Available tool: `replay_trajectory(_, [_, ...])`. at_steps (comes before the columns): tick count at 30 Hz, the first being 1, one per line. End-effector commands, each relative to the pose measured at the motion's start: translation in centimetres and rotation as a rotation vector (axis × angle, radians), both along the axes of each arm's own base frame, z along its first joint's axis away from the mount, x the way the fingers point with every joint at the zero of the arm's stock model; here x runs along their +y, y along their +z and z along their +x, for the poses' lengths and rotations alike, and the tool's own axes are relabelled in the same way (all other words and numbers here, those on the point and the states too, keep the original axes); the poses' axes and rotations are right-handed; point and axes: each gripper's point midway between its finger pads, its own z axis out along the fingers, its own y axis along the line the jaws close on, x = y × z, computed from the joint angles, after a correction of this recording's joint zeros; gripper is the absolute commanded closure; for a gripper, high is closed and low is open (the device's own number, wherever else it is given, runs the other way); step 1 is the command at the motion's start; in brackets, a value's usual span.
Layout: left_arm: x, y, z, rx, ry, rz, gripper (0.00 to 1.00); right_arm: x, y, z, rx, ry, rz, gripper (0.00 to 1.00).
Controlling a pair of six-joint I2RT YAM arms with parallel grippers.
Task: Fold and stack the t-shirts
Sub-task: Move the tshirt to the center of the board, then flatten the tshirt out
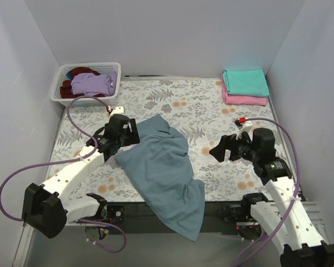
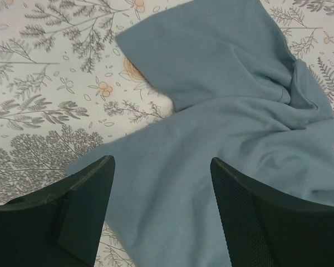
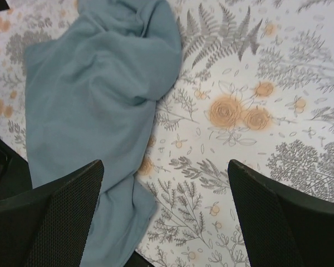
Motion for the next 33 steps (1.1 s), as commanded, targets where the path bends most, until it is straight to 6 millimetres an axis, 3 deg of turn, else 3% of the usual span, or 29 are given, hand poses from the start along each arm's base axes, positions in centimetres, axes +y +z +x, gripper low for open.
replay_trajectory(1, [-0.5, -1.3, -1.8, 0.034, 0.024, -0.095, 0.31, 1.4, -2.2, -1.4, 0.096, 0.102, -0.024, 0.02])
replay_trajectory(3, [0.4, -2.2, -2.2, 0.04, 0.076, -0.092, 0.31, 1.6, -3.8, -1.3, 0.148, 0.098, -0.068, 0.04])
replay_trajectory(7, [1.2, -3.9, -2.6, 0.048, 0.132, -0.089, 0.32, 4.6, -5.6, -2.4, 0.208, 0.158, -0.112, 0.1])
replay_trajectory(11, [2.2, -5.0, -3.1, 0.082, 0.193, -0.066, 0.33, 7.6, -5.3, -0.8, 0.168, 0.175, -0.113, 0.13])
replay_trajectory(13, [2.7, -5.5, -3.4, 0.105, 0.224, -0.049, 0.33, 8.8, -6.1, 0.0, 0.195, 0.183, -0.126, 0.14])
replay_trajectory(14, [2.9, -5.7, -3.5, 0.113, 0.234, -0.038, 0.33, 9.8, -4.8, 1.2, 0.161, 0.188, -0.101, 0.14])
replay_trajectory(15, [3.2, -5.8, -3.5, 0.115, 0.247, -0.026, 0.33, 10.5, -5.7, 1.7, 0.188, 0.196, -0.11, 0.14])
replay_trajectory(17, [4.3, -6.1, -3.9, 0.126, 0.299, 0.012, 0.33, 11.9, -4.6, 3.4, 0.152, 0.206, -0.093, 0.14])
replay_trajectory(18, [4.6, -6.2, -4.1, 0.133, 0.306, 0.021, 0.33, 12.2, -5.8, 4.1, 0.178, 0.2, -0.116, 0.14])
replay_trajectory(23, [5.3, -5.9, -3.9, 0.108, 0.342, 0.039, 0.33, 14.4, -7.0, 7.1, 0.195, 0.207, -0.135, 0.13])
replay_trajectory(27, [5.3, -5.8, -3.5, 0.099, 0.33, 0.055, 0.33, 15.2, -10.0, 8.8, 0.251, 0.193, -0.18, 0.14])
replay_trajectory(29, [5.2, -6.0, -3.4, 0.105, 0.326, 0.058, 0.33, 15.1, -11.0, 8.9, 0.267, 0.192, -0.196, 0.19])
replay_trajectory(32, [5.0, -6.0, -3.3, 0.107, 0.316, 0.054, 0.33, 14.5, -12.8, 8.3, 0.302, 0.196, -0.23, 0.49])
replay_trajectory(33, [4.9, -6.0, -3.3, 0.107, 0.314, 0.054, 0.33, 14.3, -12.7, 8.1, 0.294, 0.193, -0.234, 0.67])
